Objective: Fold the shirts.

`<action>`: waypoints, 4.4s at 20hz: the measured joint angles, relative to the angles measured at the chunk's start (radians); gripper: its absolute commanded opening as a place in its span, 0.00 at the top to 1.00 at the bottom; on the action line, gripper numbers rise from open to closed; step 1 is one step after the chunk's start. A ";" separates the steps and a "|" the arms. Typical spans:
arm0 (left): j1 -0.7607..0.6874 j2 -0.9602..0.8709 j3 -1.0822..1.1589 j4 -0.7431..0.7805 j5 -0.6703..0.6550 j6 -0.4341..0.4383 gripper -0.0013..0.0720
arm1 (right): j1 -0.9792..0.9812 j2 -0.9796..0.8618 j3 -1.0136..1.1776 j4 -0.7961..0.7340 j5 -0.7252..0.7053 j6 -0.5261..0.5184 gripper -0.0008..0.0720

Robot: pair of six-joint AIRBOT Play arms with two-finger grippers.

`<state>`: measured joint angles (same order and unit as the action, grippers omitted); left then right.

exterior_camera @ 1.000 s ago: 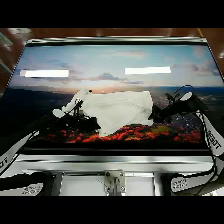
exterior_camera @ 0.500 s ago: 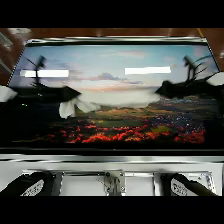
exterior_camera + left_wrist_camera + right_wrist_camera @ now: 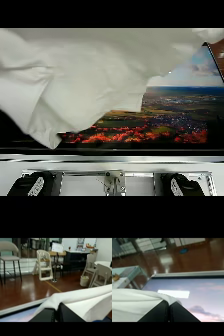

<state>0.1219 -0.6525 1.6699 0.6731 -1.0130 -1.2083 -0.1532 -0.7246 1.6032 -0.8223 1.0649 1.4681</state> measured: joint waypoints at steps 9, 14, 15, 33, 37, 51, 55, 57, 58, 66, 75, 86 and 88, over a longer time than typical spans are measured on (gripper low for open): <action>0.021 -0.044 -0.088 0.305 -0.227 -0.072 0.93 | 0.000 -0.077 -0.002 -0.225 0.349 0.130 0.90; 0.017 -0.224 -0.275 0.319 -0.173 -0.084 0.93 | 0.000 -0.317 -0.125 -0.110 0.281 0.133 0.90; 0.014 -0.280 -0.304 0.300 -0.150 -0.086 0.93 | 0.000 -0.376 -0.138 -0.109 0.248 0.133 0.90; 0.181 -0.906 -0.247 0.277 -0.417 -0.146 0.23 | -0.050 -0.827 -0.145 -0.286 0.210 0.037 0.19; 0.273 -0.899 -0.279 0.364 -0.486 -0.153 0.14 | -0.136 -0.794 -0.180 -0.336 0.379 0.019 0.19; 0.129 -1.066 -0.399 0.399 -0.188 -0.155 0.14 | -0.152 -0.783 -0.370 -0.253 0.320 0.012 0.19; 0.119 -1.098 -0.397 0.385 -0.172 -0.159 0.22 | -0.153 -0.783 -0.372 -0.250 0.312 0.012 0.19; 0.110 -1.106 -0.398 0.393 -0.148 -0.171 0.59 | -0.153 -0.783 -0.373 -0.250 0.312 0.013 0.19; 0.101 -1.110 -0.399 0.394 -0.131 -0.174 0.73 | -0.153 -0.783 -0.373 -0.250 0.304 0.017 0.15; 0.054 -1.085 -0.401 0.385 -0.106 -0.154 0.93 | -0.105 -0.784 -0.501 -0.269 0.340 0.003 0.06; 0.048 -0.916 -0.401 0.365 -0.148 -0.099 0.93 | 0.040 -0.785 -0.715 -0.175 0.169 0.017 0.06; 0.048 -0.781 -0.401 0.301 -0.156 -0.084 0.94 | 0.185 -0.766 -0.721 -0.121 0.027 0.084 0.90; 0.048 -0.727 -0.390 0.296 -0.155 -0.068 0.93 | 0.189 -0.713 -0.681 -0.103 0.045 0.033 0.90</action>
<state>0.1696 -1.3792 1.2800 0.9688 -1.1683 -1.2758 0.0360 -1.4372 0.9222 -0.9249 1.1095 1.5013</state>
